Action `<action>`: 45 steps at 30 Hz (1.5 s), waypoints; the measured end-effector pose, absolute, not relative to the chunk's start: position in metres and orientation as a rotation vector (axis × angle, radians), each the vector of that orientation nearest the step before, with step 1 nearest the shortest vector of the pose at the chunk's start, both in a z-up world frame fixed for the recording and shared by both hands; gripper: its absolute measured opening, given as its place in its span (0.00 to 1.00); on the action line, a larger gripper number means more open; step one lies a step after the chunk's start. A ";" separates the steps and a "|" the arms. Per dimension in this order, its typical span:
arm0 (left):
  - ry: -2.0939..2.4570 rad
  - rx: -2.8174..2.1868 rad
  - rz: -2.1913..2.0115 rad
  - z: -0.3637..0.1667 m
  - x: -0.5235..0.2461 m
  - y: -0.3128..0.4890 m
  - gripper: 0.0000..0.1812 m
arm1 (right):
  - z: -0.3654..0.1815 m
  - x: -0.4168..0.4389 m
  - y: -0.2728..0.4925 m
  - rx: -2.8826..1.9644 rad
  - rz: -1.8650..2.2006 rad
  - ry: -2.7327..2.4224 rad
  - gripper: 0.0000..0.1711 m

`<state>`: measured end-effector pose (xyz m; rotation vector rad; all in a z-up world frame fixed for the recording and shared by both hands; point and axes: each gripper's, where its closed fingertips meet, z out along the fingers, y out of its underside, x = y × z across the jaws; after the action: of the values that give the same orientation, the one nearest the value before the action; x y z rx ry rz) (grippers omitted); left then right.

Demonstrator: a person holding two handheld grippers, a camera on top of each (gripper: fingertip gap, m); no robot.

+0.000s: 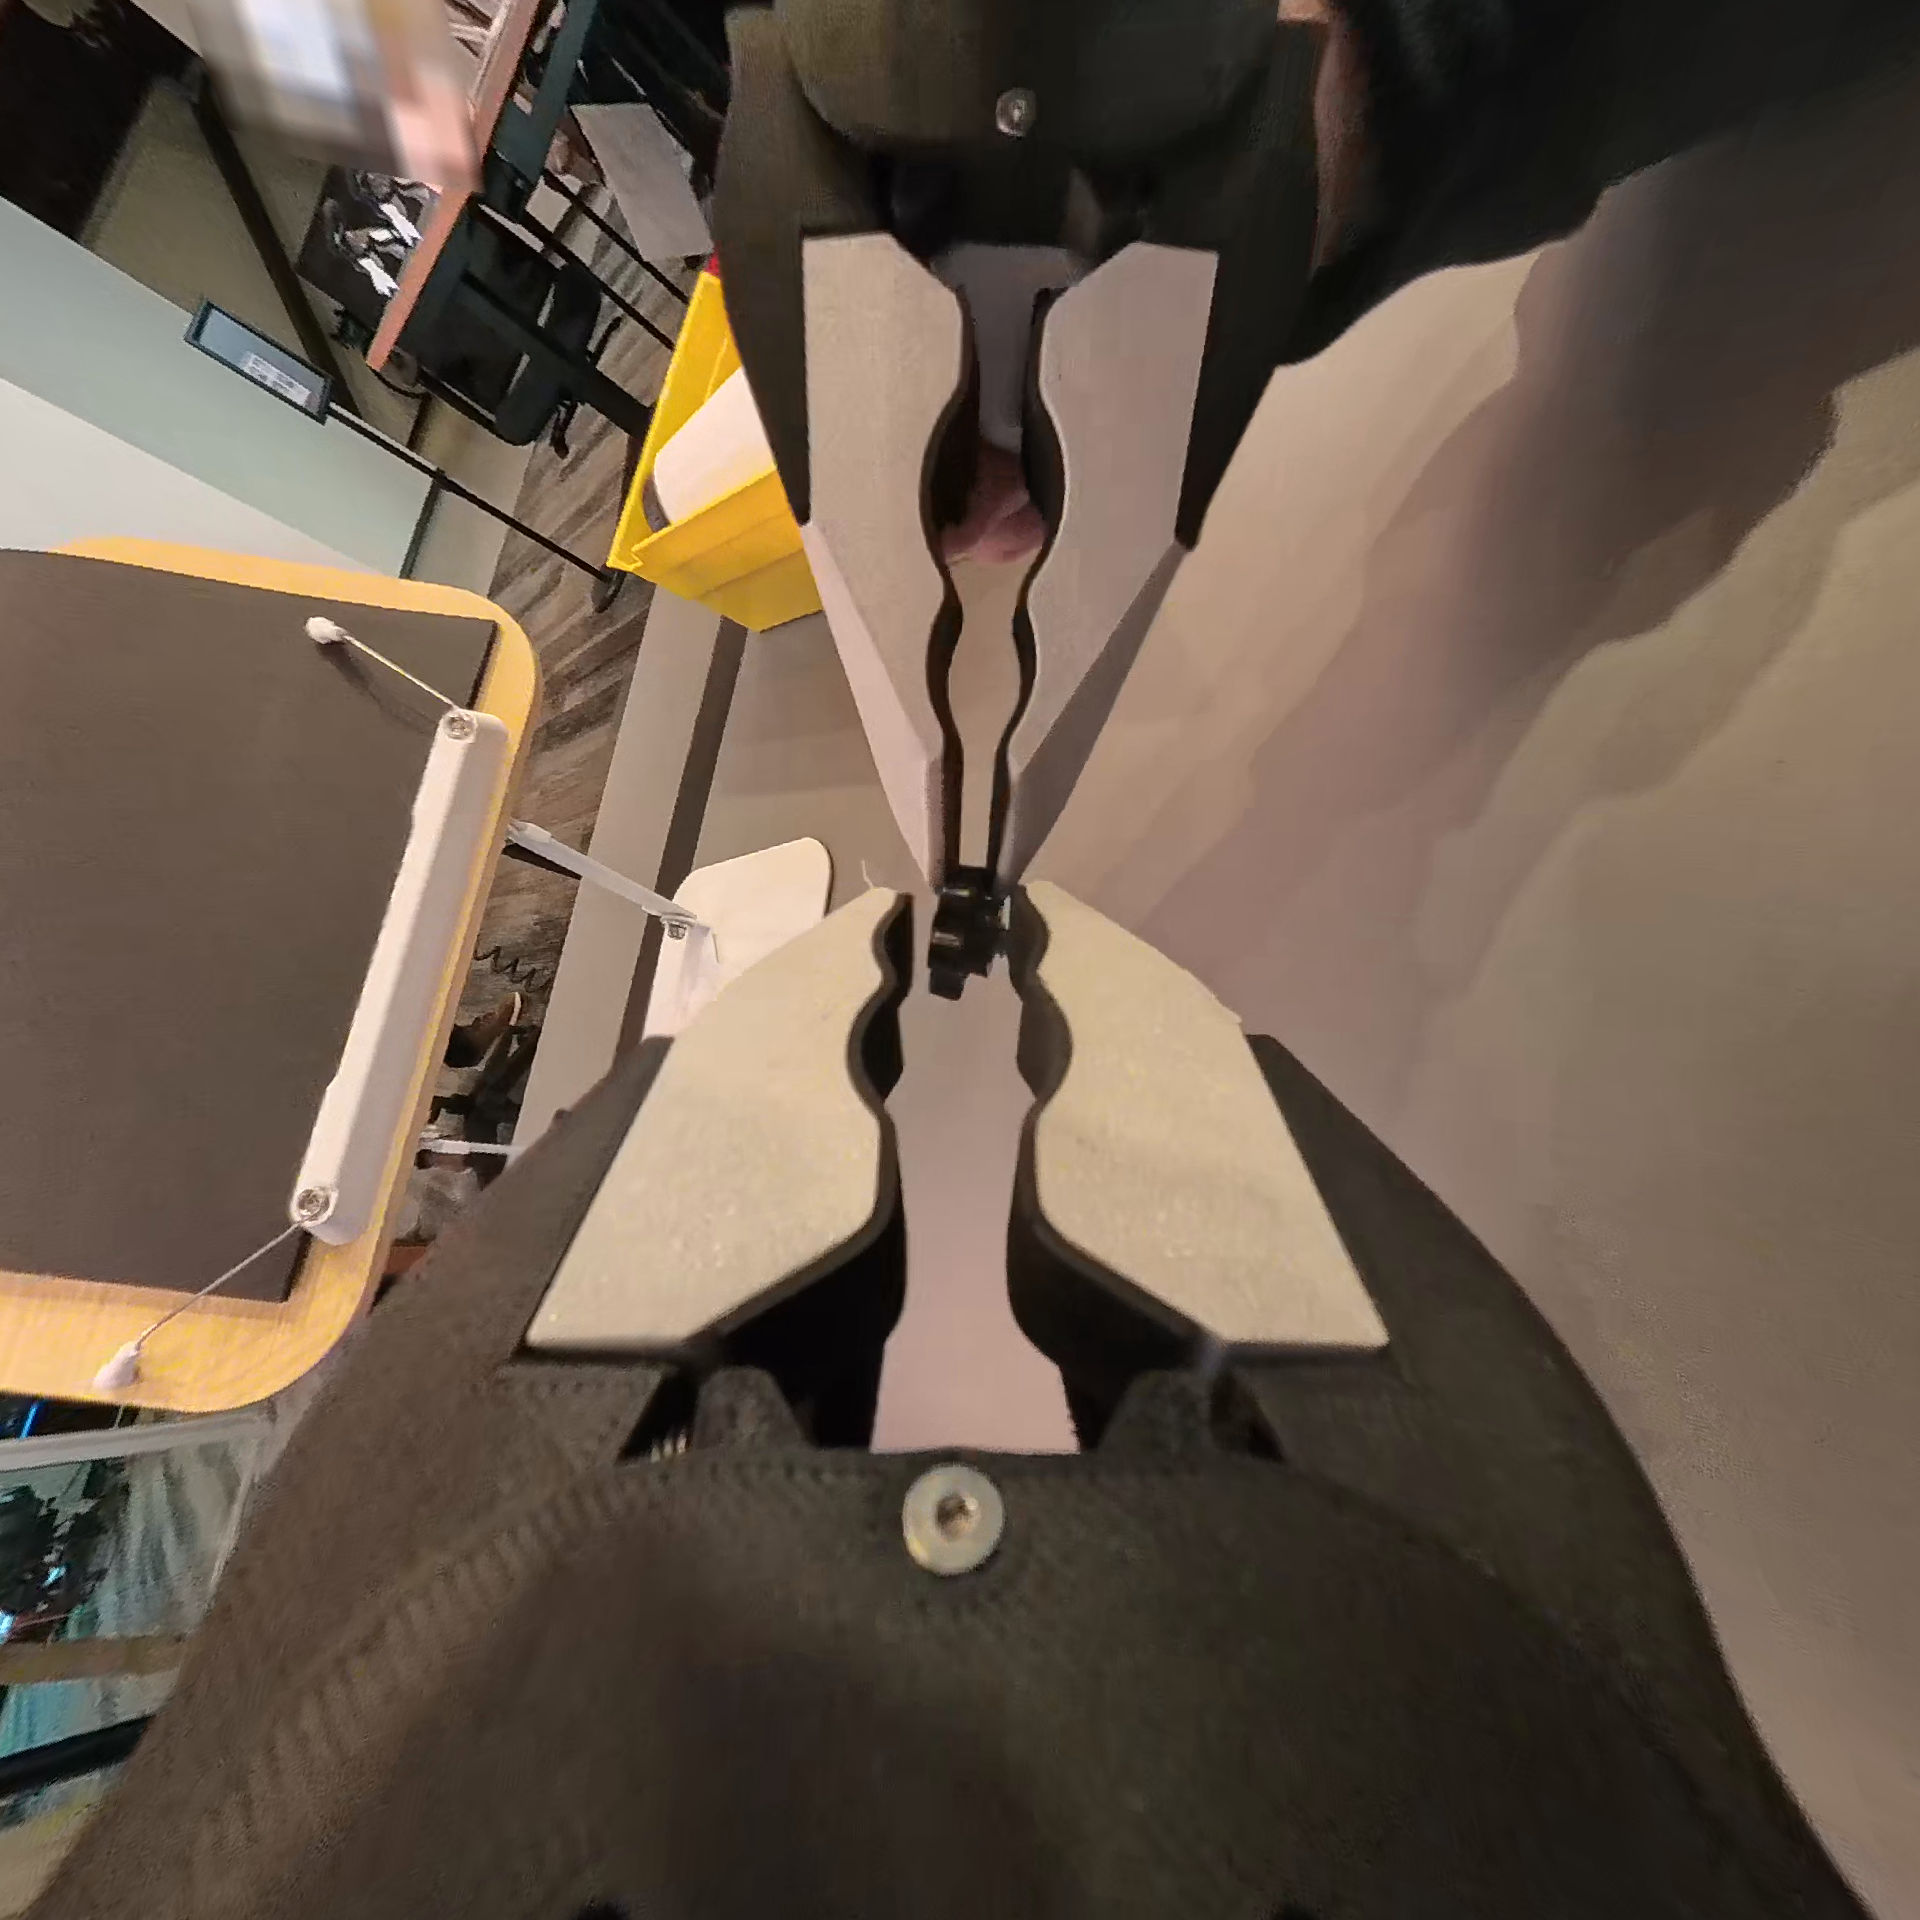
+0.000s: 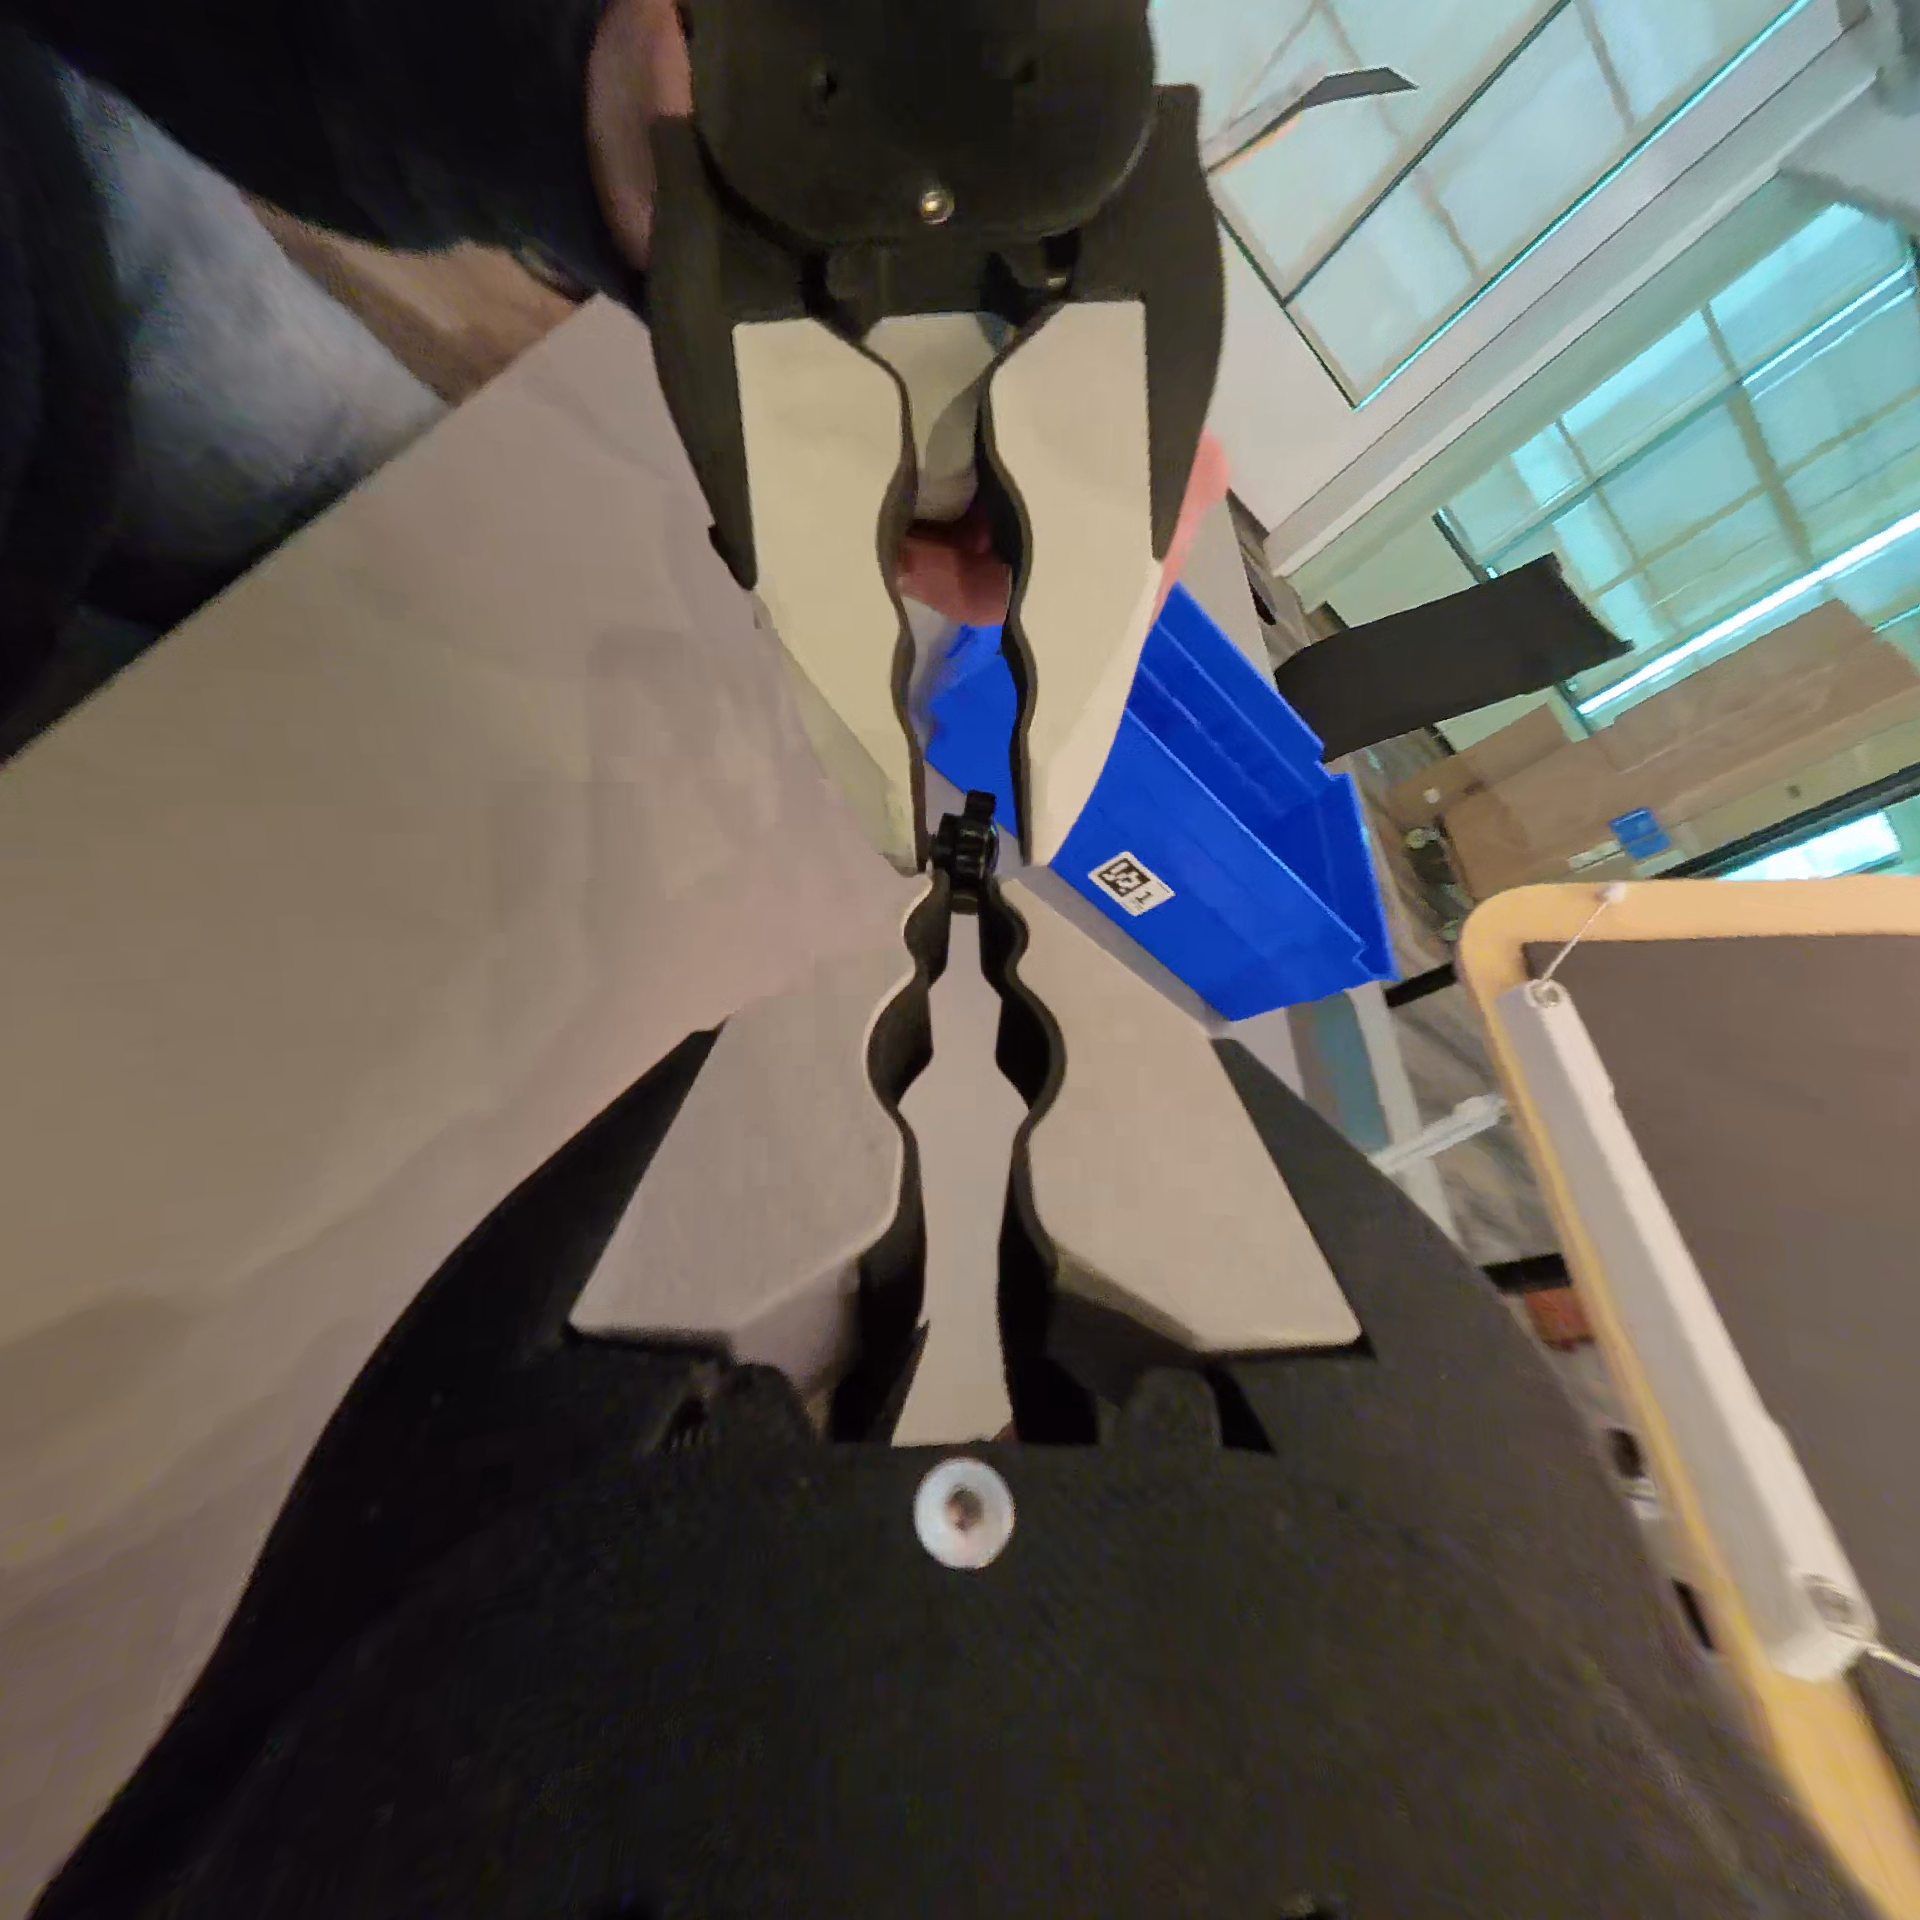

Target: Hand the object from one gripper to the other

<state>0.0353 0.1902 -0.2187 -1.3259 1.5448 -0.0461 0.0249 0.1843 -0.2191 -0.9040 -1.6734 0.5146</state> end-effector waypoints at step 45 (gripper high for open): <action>1.395 -0.728 0.881 -0.200 0.015 0.218 0.06 | -0.200 0.015 0.199 -1.508 2.202 -0.482 0.02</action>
<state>0.0153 0.2175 -0.2000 -0.7280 1.3952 0.8812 0.0154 0.1991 -0.2000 -1.5085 -0.4824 2.2016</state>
